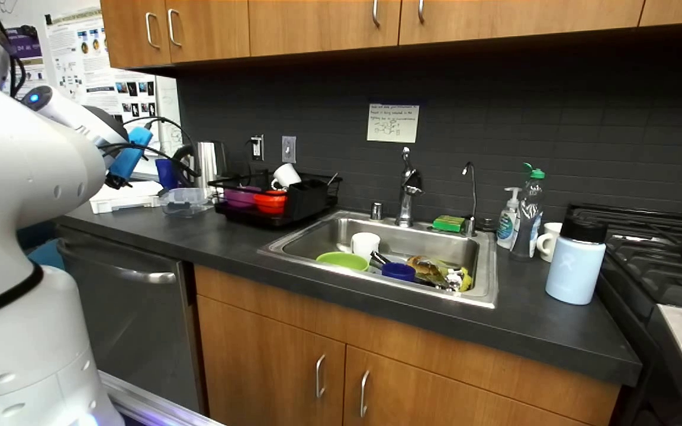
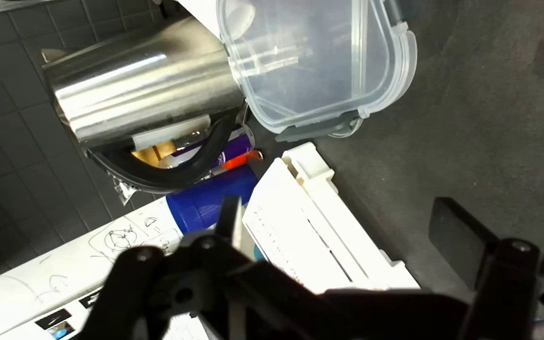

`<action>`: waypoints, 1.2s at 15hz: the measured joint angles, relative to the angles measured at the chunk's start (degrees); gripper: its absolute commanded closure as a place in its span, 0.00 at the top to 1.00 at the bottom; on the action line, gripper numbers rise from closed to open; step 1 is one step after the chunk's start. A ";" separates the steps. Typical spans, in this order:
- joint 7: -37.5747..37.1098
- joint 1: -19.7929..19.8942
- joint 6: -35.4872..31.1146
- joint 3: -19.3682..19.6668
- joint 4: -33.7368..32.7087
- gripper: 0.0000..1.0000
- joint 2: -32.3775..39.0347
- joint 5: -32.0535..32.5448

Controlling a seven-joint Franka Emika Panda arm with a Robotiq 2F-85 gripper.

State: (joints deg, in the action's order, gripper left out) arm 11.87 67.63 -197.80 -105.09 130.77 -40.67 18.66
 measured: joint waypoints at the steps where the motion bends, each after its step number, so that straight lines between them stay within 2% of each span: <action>1: 0.31 0.31 0.00 -0.18 -0.05 1.00 -0.29 0.17; 11: 1.36 7.85 0.00 -3.89 -3.52 1.00 -5.67 0.27; 18: 1.16 8.91 0.01 -4.30 -1.43 1.00 -6.35 0.21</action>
State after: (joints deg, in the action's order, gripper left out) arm 13.03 76.54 -197.80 -109.39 129.34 -47.02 18.87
